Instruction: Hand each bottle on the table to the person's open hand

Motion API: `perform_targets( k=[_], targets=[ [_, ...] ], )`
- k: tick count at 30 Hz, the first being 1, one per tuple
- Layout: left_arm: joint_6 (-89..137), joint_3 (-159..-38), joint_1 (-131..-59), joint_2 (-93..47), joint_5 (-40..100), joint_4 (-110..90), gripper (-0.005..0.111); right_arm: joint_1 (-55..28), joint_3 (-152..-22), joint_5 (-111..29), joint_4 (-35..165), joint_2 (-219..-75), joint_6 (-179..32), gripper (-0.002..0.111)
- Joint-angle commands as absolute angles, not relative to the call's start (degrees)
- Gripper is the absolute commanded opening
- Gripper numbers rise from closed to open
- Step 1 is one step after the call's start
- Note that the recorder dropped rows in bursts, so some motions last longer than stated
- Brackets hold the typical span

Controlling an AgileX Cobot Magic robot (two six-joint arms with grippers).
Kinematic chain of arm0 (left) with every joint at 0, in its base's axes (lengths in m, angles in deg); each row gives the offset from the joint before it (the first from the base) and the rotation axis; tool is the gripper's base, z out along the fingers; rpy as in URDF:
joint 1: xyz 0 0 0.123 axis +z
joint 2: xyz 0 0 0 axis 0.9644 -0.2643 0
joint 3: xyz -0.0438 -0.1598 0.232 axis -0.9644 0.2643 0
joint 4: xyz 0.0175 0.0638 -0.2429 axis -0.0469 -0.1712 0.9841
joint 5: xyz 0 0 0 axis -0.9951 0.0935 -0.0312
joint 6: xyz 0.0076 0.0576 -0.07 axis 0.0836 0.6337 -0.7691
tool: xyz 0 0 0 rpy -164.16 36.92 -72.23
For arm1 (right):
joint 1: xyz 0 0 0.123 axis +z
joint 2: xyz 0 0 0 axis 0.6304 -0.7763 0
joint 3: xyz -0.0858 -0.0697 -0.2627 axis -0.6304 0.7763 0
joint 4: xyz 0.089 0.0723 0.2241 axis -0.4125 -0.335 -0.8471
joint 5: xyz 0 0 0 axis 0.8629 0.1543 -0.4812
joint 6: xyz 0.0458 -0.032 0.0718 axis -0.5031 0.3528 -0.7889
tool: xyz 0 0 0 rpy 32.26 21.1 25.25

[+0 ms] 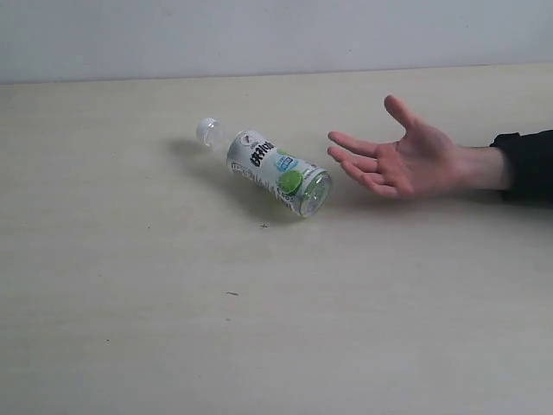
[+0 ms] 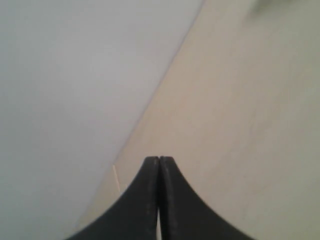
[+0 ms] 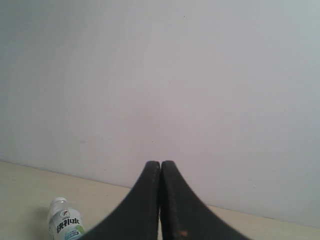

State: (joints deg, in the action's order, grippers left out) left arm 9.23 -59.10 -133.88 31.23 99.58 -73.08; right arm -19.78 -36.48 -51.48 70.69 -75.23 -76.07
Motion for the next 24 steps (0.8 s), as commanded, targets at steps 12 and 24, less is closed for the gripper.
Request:
perform_targets(
  k=[12,24],
  targets=[
    [5.91,-93.72,-123.93,-23.60,96.30,-56.39,0.000,-19.80,-36.23,-51.84,70.81,-74.96,-75.93,0.000],
    [70.99,-126.86,-112.05,-55.64,78.13,-19.48,0.000,-19.80,-36.23,-51.84,70.81,-74.96,-75.93,0.000]
  ],
)
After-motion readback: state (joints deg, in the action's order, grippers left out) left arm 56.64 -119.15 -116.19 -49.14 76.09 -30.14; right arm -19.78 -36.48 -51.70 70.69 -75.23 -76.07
